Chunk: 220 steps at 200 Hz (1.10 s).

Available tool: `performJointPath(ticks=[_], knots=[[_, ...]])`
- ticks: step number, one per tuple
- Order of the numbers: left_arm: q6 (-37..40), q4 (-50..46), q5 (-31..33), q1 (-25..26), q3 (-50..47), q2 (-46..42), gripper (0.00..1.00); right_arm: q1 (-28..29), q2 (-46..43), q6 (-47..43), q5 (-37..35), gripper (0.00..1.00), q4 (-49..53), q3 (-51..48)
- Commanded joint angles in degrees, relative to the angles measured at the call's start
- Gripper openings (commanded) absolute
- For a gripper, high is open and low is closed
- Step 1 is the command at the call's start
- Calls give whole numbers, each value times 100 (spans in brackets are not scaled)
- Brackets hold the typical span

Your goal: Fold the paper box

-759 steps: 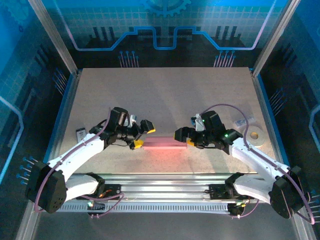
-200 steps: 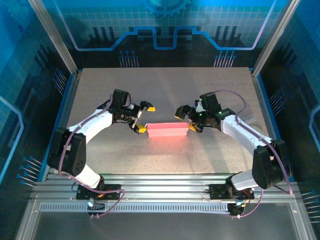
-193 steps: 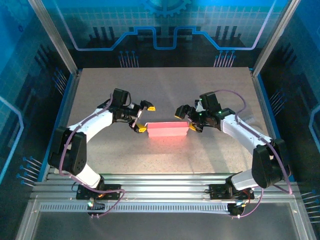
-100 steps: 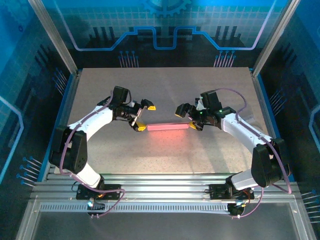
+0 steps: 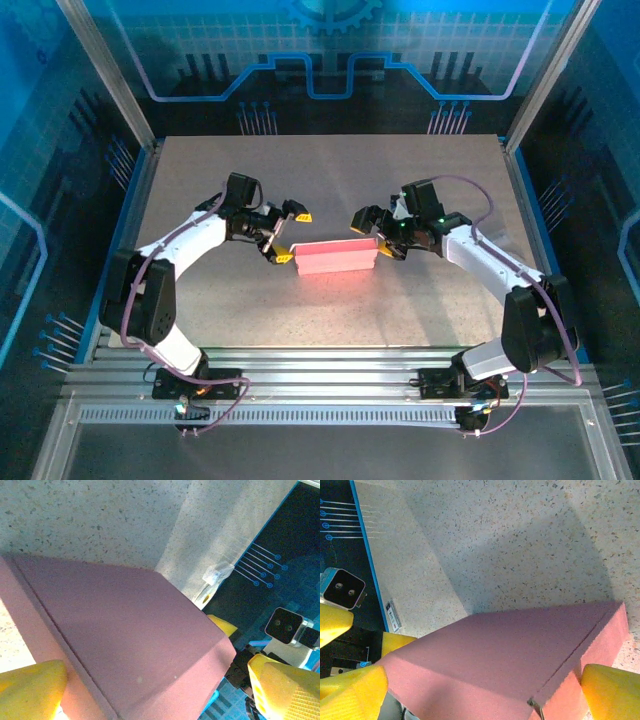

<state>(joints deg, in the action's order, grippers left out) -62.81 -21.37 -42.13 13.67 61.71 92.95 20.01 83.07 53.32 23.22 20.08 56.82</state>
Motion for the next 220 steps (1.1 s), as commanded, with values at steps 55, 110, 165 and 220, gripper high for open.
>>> performJointPath(ticks=[55, 110, 165, 220], knots=[[221, -174, -165, -49, 165, 79, 99, -81, 78, -91, 173, 100, -67, 6], [474, -475, -56, -114, 290, 39, 100, -170, 18, -248, 47, 100, 29, 4], [553, -545, -65, -209, 252, -21, 99, -340, -10, -355, 94, 100, 90, -22], [1154, -1005, 178, -302, 380, -239, 99, -386, -208, -1018, 138, 100, 331, 110]])
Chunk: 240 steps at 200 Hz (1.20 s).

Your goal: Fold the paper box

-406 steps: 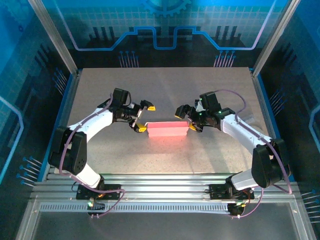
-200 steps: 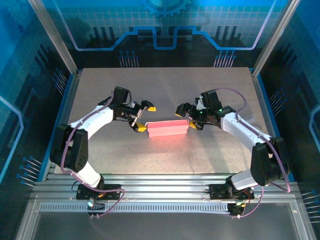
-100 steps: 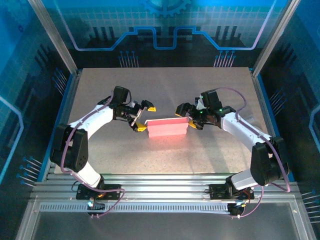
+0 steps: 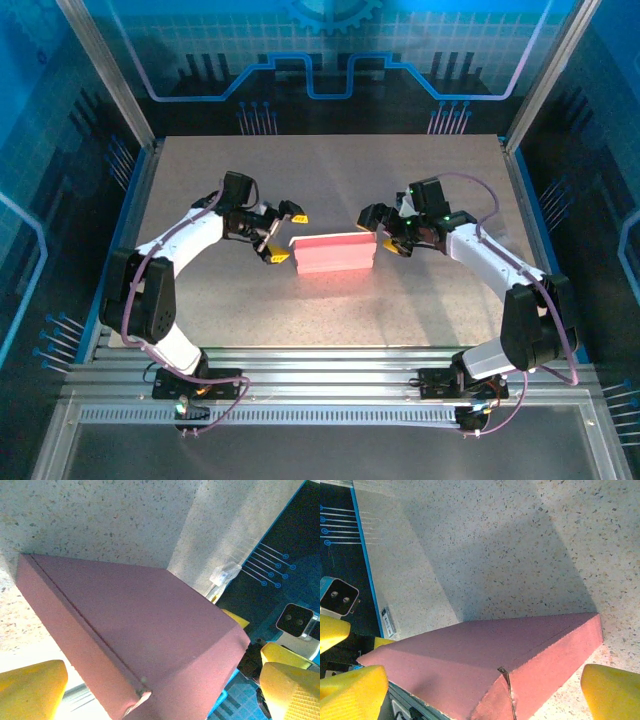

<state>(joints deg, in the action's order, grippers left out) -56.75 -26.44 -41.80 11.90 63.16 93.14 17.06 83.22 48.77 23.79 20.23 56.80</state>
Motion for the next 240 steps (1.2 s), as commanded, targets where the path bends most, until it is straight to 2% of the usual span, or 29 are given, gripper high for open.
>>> performJointPath(ticks=[1, 26, 48, 69, 117, 164, 240], knots=[[581, -509, 155, -126, 243, -273, 99, -94, -230, -598, 77, 100, 328, 117], [1466, -1144, 739, -135, 471, -700, 99, -115, -472, -1219, 82, 100, 614, 176], [1991, -1556, 891, -134, 604, -1006, 99, -118, -668, -1718, 15, 100, 947, 247], [2291, -1808, 946, -127, 646, -1172, 92, -113, -776, -2073, -25, 100, 1277, 358], [2438, -1591, 677, -49, 660, -1056, 79, -86, -658, -2050, -184, 100, 1367, 443], [2431, -1428, 523, 192, 888, -745, 77, 58, -427, -1849, -202, 94, 1131, 447], [2441, -1435, 559, 400, 1007, -464, 76, 231, -119, -1748, -399, 94, 1015, 648]])
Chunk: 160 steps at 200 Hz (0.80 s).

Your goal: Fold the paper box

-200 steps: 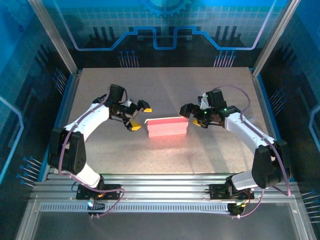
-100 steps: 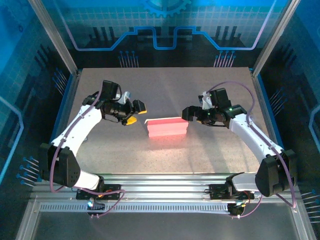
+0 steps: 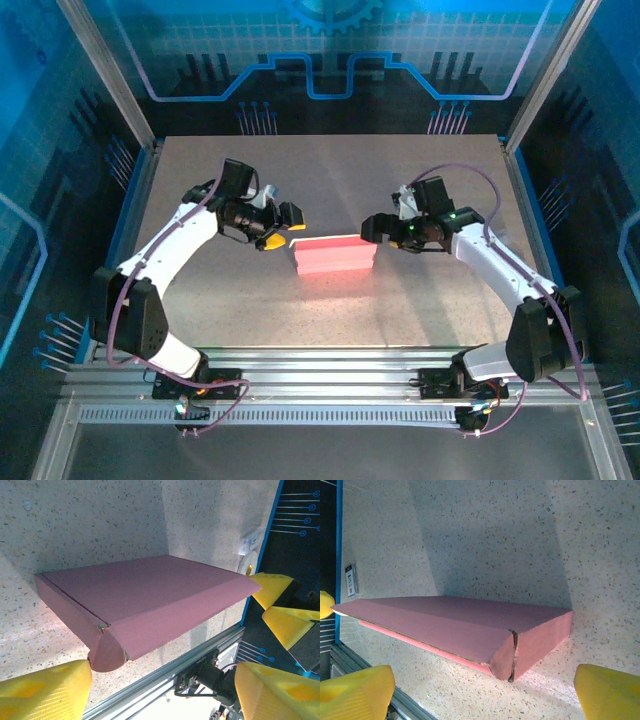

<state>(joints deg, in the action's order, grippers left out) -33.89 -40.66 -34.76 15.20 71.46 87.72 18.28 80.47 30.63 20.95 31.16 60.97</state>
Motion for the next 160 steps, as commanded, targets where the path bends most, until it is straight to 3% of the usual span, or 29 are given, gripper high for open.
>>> performJointPath(ticks=[1, 160], knots=[[155, -12, -145, 70, 180, 83, 76, 111, 164, 70, -116, 93, -76, 231], [-109, 198, -319, 273, 244, 274, 75, 444, 536, 106, -388, 89, -171, 286]])
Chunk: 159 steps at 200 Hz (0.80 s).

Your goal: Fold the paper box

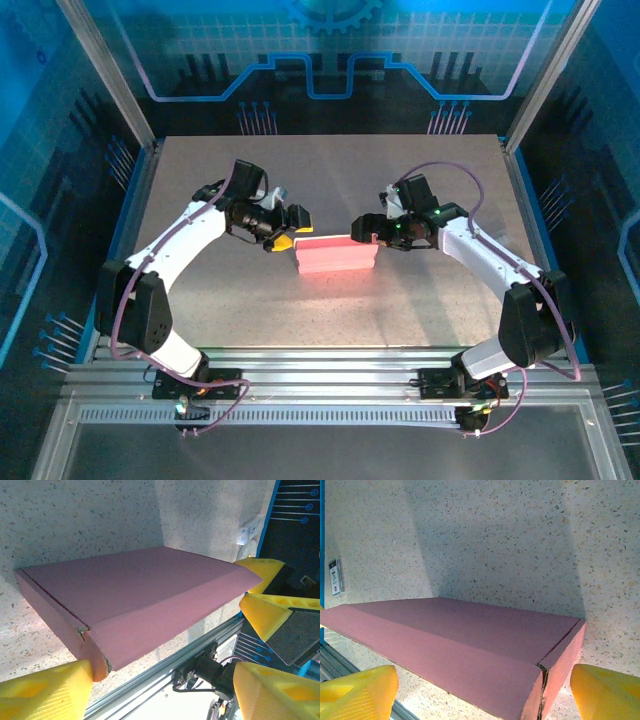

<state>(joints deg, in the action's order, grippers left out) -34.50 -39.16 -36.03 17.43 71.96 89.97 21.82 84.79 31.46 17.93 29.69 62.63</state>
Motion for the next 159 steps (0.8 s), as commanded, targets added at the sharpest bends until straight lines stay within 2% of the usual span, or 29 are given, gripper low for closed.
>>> performJointPath(ticks=[1, 159], knots=[[-48, 48, -193, 45, 190, 48, 75, 87, 105, 20, -83, 89, -25, 119], [-181, 156, -308, 120, 230, 74, 75, 155, 178, 26, -70, 84, -104, -18]])
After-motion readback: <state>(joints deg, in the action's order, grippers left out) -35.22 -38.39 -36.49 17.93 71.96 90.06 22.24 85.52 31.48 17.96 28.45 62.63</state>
